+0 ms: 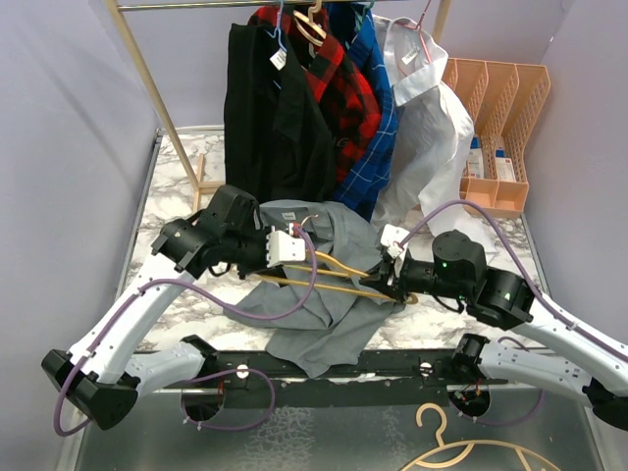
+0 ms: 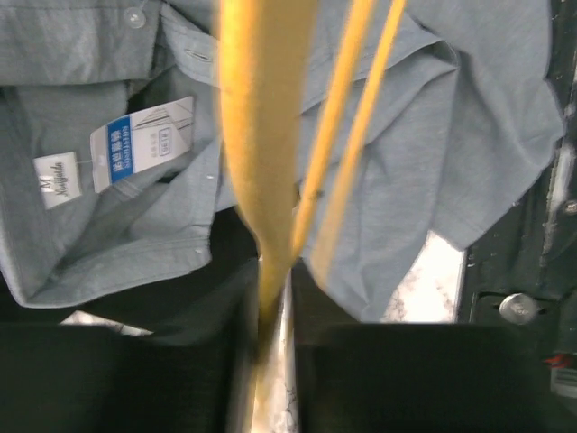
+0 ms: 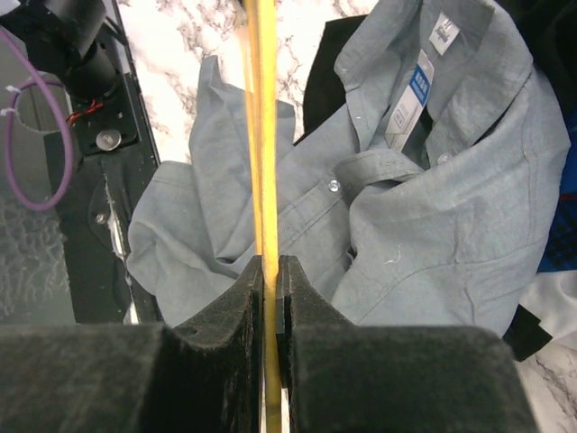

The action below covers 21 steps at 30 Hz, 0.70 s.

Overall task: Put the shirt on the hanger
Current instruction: Pick up the hanger at the center of the board.

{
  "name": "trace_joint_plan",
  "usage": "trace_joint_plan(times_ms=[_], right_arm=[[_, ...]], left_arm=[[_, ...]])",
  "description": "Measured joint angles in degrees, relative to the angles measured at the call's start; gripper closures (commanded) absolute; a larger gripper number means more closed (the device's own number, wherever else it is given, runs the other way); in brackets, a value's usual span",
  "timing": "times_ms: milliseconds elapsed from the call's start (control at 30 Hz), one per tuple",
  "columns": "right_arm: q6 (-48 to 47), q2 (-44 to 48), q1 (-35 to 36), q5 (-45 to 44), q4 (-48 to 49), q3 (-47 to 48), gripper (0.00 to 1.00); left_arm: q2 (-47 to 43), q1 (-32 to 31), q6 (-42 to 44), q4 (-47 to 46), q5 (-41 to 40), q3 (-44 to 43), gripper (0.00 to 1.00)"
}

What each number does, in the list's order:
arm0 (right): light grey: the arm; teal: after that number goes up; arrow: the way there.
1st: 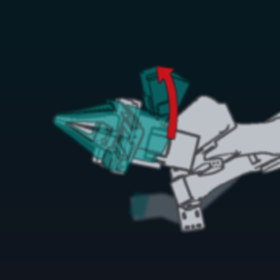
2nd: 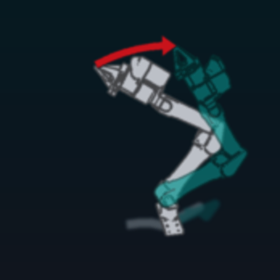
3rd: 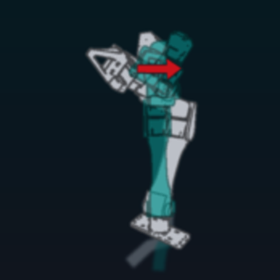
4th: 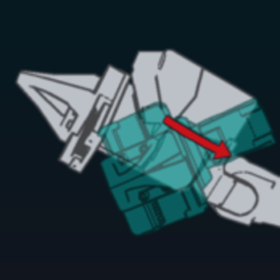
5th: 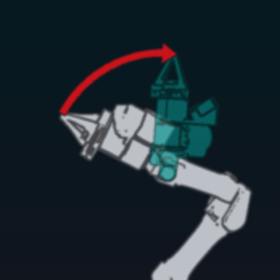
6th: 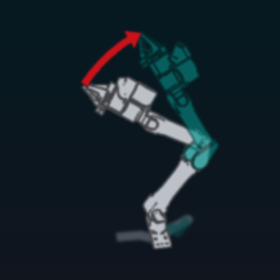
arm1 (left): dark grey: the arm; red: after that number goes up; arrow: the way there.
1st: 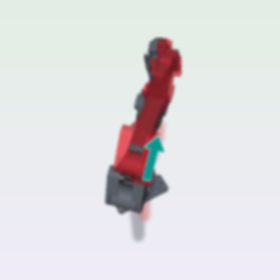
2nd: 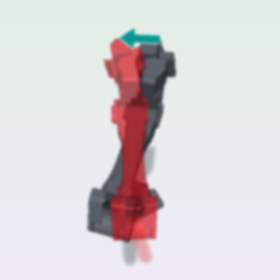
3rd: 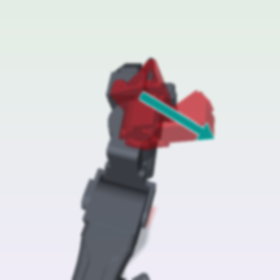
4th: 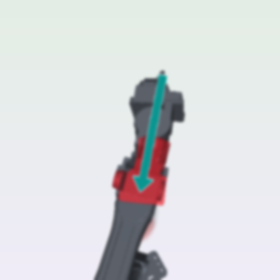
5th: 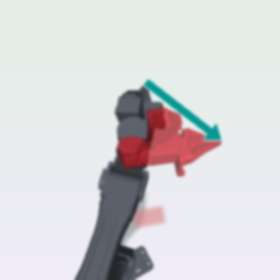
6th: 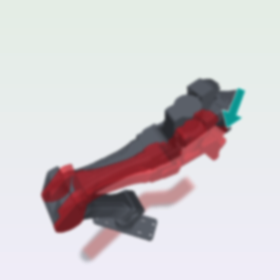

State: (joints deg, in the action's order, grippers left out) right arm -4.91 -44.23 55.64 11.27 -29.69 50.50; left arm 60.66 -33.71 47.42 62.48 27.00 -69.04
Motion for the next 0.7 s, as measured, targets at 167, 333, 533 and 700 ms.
trace_joint_plan(times_ms=[167, 333, 533, 700], right_arm=[[0.15, -0.98, -0.70, 0.87, 0.59, -0.24, 0.99], [0.02, -1.55, -0.96, 1.18, 1.90, -1.60, 0.24], [-0.85, 0.00, -0.70, -0.22, 7.58, -2.45, 0.11], [0.09, 4.33, -0.57, -10.29, 8.31, 2.25, 0.10]], left_arm=[[1.07, 0.07, 0.31, -1.81, -0.52, 0.39, 1.00], [3.21, 1.66, 1.46, -1.70, -0.46, -0.24, 1.00], [4.13, 8.70, 7.45, -1.07, 1.25, -3.19, 1.00], [4.11, 26.47, 16.15, 0.94, 5.64, -3.39, 1.00]])
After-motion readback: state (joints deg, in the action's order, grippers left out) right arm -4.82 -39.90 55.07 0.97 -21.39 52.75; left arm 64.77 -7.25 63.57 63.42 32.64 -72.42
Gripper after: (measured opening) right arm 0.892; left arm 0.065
